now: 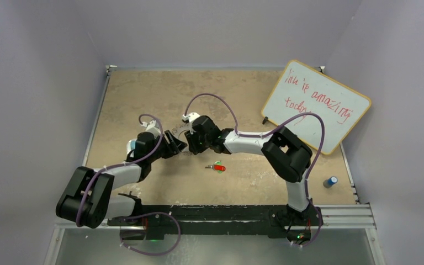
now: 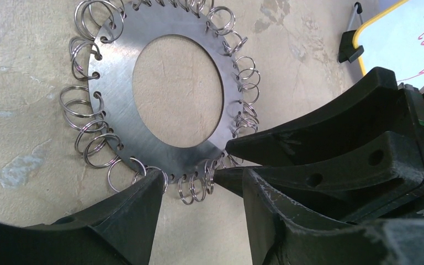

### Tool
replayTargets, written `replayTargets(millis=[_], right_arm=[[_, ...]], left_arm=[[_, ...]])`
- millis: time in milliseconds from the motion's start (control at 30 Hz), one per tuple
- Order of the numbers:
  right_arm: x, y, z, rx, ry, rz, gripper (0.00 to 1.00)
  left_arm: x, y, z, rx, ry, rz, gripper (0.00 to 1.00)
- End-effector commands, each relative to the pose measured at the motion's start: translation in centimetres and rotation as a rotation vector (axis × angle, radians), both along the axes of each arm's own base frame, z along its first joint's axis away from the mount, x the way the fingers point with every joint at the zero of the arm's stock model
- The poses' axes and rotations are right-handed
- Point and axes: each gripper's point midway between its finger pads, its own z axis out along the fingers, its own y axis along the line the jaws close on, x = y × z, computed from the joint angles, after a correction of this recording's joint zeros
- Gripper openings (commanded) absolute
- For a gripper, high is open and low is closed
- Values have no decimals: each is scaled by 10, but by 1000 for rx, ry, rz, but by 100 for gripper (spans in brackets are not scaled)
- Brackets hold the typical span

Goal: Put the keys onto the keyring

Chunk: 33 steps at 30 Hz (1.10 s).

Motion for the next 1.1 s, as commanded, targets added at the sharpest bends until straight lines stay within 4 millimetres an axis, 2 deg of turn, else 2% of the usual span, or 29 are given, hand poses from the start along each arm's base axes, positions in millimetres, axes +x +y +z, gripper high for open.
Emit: replayTargets(millis=[0, 267, 367, 433, 500, 667, 867, 1067], right_arm=[[0, 4, 1, -3, -21, 25, 35], [-6, 8, -10, -37, -32, 55, 39], [-7, 7, -12, -40, -24, 51, 37], [-8, 7, -10, -30, -24, 45, 31], [-17, 7, -9, -8, 18, 47, 26], [-16, 3, -1, 19, 24, 28, 17], [-17, -2, 17, 103, 50, 31, 16], [-15, -7, 24, 135, 65, 23, 18]], left_arm=[[12, -9, 19, -4, -79, -34, 53], [11, -12, 15, 2, -70, -40, 51], [10, -15, 13, 13, -69, -54, 35], [9, -17, 9, 24, -61, -67, 32], [8, -19, 6, 37, -60, -77, 30], [8, -16, 5, 93, -74, -65, 25], [10, -19, 9, 121, -89, -87, 18], [9, -25, 6, 130, -81, -107, 18]])
